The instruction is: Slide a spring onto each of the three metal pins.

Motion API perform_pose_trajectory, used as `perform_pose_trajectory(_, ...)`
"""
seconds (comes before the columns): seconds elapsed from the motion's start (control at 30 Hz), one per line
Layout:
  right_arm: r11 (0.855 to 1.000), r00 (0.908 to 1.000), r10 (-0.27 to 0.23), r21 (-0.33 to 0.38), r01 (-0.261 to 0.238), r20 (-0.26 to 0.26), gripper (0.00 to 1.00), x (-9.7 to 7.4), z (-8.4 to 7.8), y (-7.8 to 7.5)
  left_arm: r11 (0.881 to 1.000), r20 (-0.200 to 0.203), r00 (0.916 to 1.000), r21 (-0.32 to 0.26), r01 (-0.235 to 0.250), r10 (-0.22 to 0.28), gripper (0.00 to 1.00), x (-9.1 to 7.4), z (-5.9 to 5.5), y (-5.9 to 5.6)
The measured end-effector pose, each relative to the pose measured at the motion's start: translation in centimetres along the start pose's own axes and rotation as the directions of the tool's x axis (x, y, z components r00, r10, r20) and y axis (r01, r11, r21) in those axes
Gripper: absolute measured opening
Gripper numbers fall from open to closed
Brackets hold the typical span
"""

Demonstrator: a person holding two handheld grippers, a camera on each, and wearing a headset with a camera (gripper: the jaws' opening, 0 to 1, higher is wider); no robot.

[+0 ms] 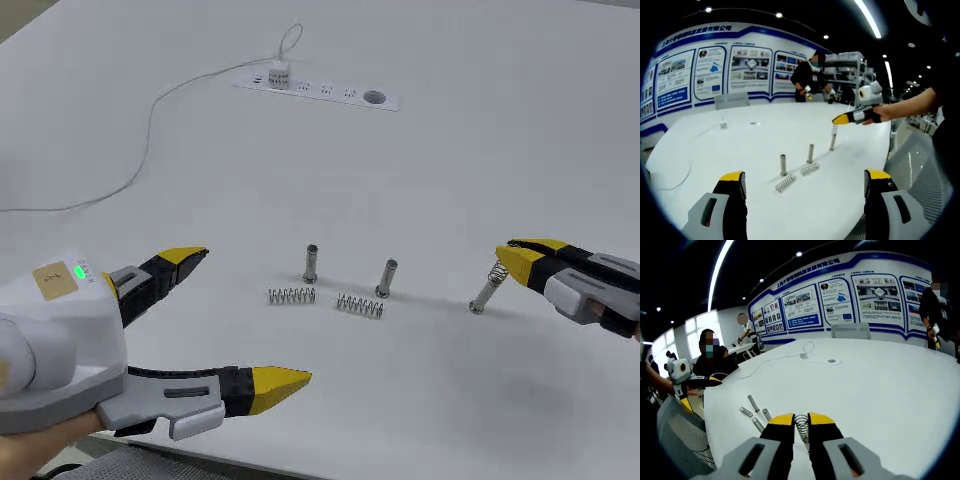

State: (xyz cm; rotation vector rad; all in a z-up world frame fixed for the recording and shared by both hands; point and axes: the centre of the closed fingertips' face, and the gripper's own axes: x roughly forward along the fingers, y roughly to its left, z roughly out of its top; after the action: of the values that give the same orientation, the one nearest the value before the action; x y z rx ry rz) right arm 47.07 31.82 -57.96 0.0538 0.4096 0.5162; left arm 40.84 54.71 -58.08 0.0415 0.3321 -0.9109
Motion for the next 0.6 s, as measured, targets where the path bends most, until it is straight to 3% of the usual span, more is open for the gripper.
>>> perform_pose_trajectory(0.3, 1.000, 0.9997, -0.015, 0.021, 0.015, -0.022, 0.11, -0.1, -0.9, -0.1, 0.999, -0.019, 0.9993, 0.016, 0.032, -0.032, 1.00, 0.2, -0.2, -0.8)
perform_pose_trajectory(0.6, 0.999, 0.9987, -0.013, 0.046, 0.015, -0.050, 0.11, 0.9, -2.6, -0.1, 0.999, -0.041, 0.9983, 0.026, 0.043, -0.042, 1.00, 0.2, -0.7, -1.0)
